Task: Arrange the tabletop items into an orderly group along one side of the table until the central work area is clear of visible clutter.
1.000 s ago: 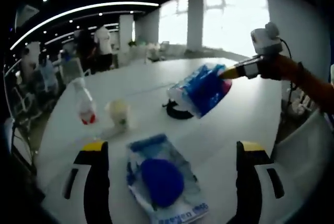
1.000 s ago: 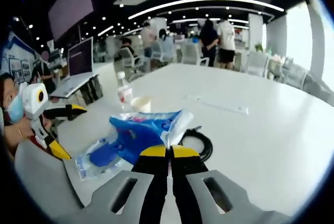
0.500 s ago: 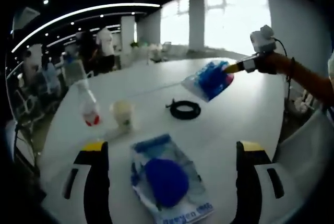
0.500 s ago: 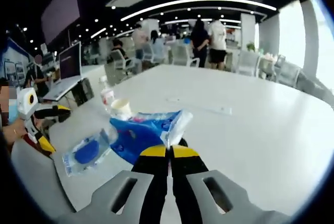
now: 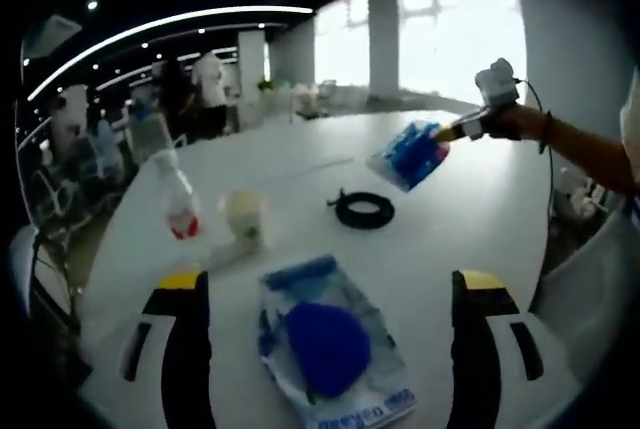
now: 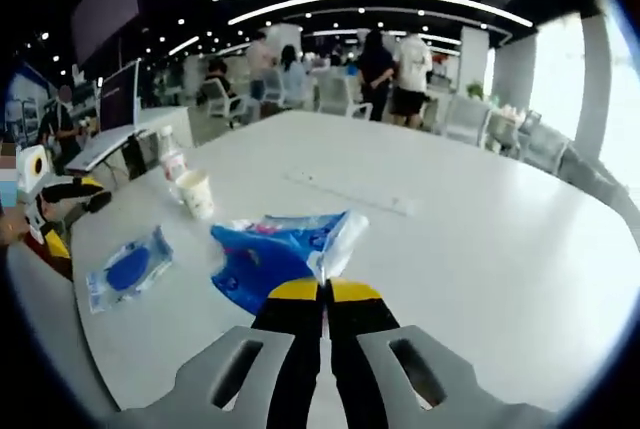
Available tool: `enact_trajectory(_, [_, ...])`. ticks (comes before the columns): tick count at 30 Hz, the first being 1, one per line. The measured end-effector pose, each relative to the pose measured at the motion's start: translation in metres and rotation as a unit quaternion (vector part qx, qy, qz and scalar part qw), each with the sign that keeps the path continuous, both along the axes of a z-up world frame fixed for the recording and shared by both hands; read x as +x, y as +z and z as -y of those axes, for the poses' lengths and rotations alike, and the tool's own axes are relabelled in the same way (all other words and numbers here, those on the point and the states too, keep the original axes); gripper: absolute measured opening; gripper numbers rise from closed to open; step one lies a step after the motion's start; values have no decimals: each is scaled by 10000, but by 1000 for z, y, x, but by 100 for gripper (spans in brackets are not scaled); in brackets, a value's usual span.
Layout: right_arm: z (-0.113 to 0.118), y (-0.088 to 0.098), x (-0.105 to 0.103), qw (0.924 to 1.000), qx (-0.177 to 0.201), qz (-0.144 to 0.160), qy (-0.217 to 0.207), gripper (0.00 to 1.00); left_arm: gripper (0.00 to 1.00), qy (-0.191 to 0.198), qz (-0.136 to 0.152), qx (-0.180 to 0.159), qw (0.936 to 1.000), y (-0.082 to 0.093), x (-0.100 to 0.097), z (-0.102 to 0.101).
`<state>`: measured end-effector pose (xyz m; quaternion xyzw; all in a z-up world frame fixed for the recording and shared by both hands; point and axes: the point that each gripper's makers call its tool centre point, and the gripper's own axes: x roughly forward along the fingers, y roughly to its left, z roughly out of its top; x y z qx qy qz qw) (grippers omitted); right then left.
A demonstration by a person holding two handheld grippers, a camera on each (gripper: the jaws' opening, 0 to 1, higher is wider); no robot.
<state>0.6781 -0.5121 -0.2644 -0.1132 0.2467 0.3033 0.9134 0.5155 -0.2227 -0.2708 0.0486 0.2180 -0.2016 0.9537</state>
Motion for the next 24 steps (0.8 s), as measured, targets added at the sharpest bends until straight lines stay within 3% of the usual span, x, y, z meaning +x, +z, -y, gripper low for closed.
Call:
enact_trajectory(7, [15, -13, 18, 9999, -141, -64, -38, 1, 97, 91, -94, -31, 9999, -4, 1, -6])
enact_trajectory(11, [23, -23, 25, 9995, 67, -256, -144, 1, 98, 123, -123, -9, 9998, -5, 2, -7])
enact_trajectory(16, [35, -31, 31, 9997, -87, -219, -60, 1, 97, 180, -144, -13, 9997, -7, 3, -9])
enact_trajectory(21, [49, -44, 38, 9990, -161, -373, -176, 1, 99, 341, -196, 146, 9991, -12, 5, -17])
enact_trajectory(22, [54, -49, 39, 9985, -318, -408, -196, 1, 99, 351, -94, 246, 9990, -10, 7, -20])
enact_trajectory(24, [59, -55, 41, 9981, -331, -461, -235, 1, 99, 413, -158, 469, 9979, -14, 6, -24])
